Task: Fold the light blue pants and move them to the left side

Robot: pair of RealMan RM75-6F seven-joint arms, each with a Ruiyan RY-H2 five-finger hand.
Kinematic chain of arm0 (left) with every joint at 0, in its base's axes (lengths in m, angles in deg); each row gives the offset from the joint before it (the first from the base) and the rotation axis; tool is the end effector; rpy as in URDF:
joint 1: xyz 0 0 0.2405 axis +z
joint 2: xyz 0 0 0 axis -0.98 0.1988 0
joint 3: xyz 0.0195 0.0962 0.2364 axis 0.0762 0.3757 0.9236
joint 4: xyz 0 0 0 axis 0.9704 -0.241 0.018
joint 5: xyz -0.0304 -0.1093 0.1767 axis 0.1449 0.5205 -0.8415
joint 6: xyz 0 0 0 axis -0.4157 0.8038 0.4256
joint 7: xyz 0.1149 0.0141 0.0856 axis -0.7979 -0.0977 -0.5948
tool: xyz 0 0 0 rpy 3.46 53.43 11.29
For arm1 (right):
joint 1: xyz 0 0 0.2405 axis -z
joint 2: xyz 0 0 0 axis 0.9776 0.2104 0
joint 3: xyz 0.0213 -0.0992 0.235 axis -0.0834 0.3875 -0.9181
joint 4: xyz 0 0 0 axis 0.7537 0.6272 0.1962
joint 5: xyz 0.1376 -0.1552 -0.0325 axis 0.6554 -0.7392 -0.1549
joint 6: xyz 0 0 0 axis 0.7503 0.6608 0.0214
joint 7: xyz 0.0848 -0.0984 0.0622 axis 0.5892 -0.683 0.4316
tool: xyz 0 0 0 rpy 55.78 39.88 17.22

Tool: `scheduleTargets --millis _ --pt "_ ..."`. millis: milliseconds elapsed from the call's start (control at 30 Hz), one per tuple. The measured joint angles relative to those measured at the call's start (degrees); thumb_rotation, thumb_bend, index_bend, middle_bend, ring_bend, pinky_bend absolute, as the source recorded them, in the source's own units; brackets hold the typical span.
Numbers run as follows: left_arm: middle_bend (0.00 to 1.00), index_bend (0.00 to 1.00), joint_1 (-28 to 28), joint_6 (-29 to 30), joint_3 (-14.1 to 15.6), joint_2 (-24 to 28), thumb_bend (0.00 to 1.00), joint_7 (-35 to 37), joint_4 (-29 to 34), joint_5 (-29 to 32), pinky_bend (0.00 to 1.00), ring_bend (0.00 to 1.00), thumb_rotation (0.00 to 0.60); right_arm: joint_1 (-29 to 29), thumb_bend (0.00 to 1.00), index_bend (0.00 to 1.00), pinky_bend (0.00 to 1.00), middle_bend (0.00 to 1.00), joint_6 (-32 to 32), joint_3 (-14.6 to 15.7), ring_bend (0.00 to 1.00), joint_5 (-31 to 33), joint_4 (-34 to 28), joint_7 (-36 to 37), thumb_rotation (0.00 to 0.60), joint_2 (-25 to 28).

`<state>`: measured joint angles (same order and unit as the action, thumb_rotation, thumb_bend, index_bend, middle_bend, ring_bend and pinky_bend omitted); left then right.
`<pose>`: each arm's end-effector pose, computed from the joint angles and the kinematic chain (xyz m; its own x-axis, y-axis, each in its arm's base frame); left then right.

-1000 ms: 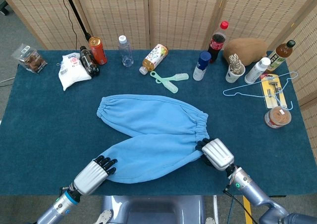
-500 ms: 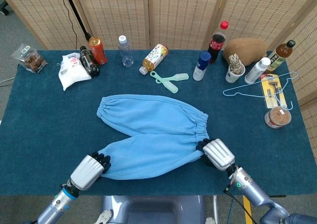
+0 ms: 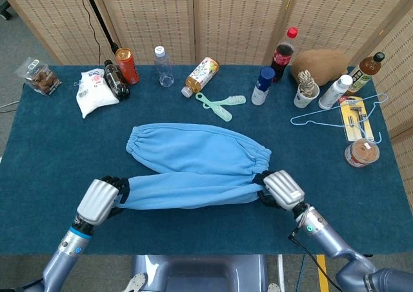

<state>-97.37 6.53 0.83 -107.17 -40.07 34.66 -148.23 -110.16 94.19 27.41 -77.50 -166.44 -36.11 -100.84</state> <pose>-0.2051 0.2260 0.0269 0.3336 0.0710 0.9400 0.8679 -0.4124 -0.2769 -0.2021 -0.2880 0.0287 0.3129 -0.3471 0.8841 -0.8861 -0.4419 0.1401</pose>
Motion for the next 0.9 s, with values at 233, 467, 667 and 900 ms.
scheduleTargets --millis 233,467,667,900 --pt "0.59 0.84 -1.7 -4.6 -5.0 1.6 0.42 -4.9 6.0 11.2 0.61 0.59 0.6 -2.8 0.84 0.58 0.57 0.48 -6.0 -3.5 0.43 7.0 -1.4 0.9 0.6 1.4" --pt "0.59 0.84 -4.1 -7.6 -8.8 1.8 0.42 -11.2 8.5 19.7 0.51 0.56 0.6 -5.4 0.84 0.59 0.57 0.48 -10.7 -6.3 0.43 13.9 -1.2 0.5 0.6 1.8" --pt "0.59 0.84 -7.3 -9.2 -11.8 0.3 0.41 -16.3 7.8 26.0 0.37 0.52 0.6 -7.7 0.84 0.59 0.57 0.49 -14.1 -8.6 0.43 19.2 0.4 -0.5 0.6 1.5" --pt "0.59 0.84 -10.5 -9.6 -14.7 -2.1 0.41 -18.1 5.5 29.7 0.36 0.52 0.6 -9.5 0.84 0.59 0.57 0.49 -15.6 -10.2 0.43 22.4 3.0 -1.3 0.6 0.3"
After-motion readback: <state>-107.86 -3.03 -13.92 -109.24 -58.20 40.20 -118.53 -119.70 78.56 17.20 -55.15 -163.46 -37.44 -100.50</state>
